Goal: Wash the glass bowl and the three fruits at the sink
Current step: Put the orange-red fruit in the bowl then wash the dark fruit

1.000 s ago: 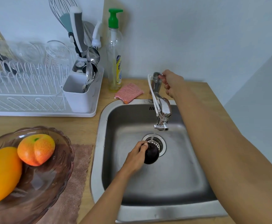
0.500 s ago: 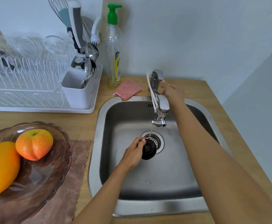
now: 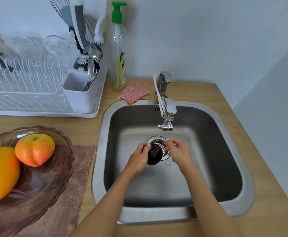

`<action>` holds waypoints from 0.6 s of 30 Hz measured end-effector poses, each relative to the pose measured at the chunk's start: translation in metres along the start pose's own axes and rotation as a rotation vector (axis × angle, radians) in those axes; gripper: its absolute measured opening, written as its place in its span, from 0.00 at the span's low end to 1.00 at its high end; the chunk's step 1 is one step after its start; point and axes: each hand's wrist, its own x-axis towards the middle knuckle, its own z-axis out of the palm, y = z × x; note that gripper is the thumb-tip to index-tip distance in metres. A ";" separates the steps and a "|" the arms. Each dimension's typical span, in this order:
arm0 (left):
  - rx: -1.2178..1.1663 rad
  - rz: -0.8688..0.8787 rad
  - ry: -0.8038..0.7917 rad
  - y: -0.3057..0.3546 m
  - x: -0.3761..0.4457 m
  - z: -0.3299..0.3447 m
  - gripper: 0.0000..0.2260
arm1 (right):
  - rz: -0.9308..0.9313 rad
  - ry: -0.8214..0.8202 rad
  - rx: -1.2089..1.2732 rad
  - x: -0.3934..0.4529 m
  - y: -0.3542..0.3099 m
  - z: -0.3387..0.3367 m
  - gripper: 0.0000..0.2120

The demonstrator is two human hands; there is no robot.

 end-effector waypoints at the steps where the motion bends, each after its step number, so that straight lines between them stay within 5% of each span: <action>1: 0.001 -0.006 0.007 0.000 0.000 0.000 0.13 | -0.009 -0.039 -0.038 -0.004 0.006 0.001 0.06; 7: 0.003 -0.029 0.006 -0.002 0.002 0.000 0.22 | -0.026 -0.305 -0.061 -0.025 0.022 0.003 0.15; 18: -0.018 -0.053 -0.053 -0.002 0.001 -0.001 0.17 | 0.077 -0.216 -0.099 -0.024 0.021 0.002 0.22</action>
